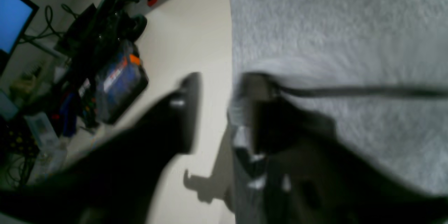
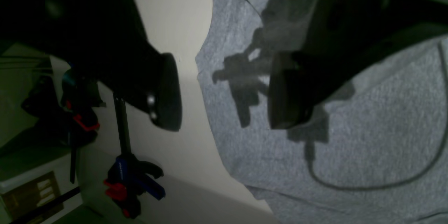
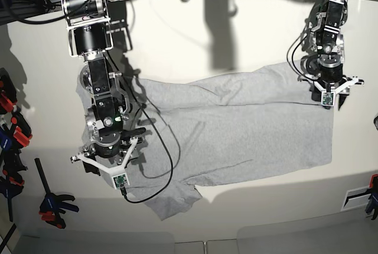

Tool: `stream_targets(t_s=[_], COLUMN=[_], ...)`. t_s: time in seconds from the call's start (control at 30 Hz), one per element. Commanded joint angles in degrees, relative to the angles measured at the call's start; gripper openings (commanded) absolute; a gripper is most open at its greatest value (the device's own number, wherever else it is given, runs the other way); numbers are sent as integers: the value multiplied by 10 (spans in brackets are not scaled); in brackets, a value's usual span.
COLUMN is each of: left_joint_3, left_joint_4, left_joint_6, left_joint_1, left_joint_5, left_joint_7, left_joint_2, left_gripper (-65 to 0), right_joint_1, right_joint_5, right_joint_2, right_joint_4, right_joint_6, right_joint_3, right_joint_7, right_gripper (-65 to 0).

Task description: Fold the T-shirt properly

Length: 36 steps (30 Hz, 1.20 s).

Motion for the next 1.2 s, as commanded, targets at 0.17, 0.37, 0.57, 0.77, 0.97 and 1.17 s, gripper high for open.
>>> stream_targets(t_s=[0.17, 0.37, 0.57, 0.77, 0.97, 1.17], left_joint_3=[-4, -4, -4, -4, -4, -4], left_joint_4=[8, 84, 190, 111, 101, 123], left_joint_6=[7, 9, 8, 7, 7, 7], left_joint_1=[-17, -10, 5, 3, 34, 83], left_joint_5=[6, -6, -88, -125, -108, -108], left_joint_7=[83, 106, 131, 132, 140, 90], left_joint_2=[-10, -9, 11, 51, 74, 86], left_gripper=[-392, -396, -396, -396, -396, -396], right_joint_1=[17, 16, -18, -97, -188, -268], right_joint_5=[-14, 75, 176, 182, 182, 188], right_joint_2=[3, 3, 5, 5, 5, 5], right_joint_4=[9, 10, 12, 31, 137, 185], right_joint_6=[-7, 38, 97, 97, 97, 116], right_joint_3=[2, 3, 4, 30, 83, 120], right_joint_7=[-8, -1, 1, 35, 36, 63], right_gripper=[-273, -273, -273, -274, -274, -274])
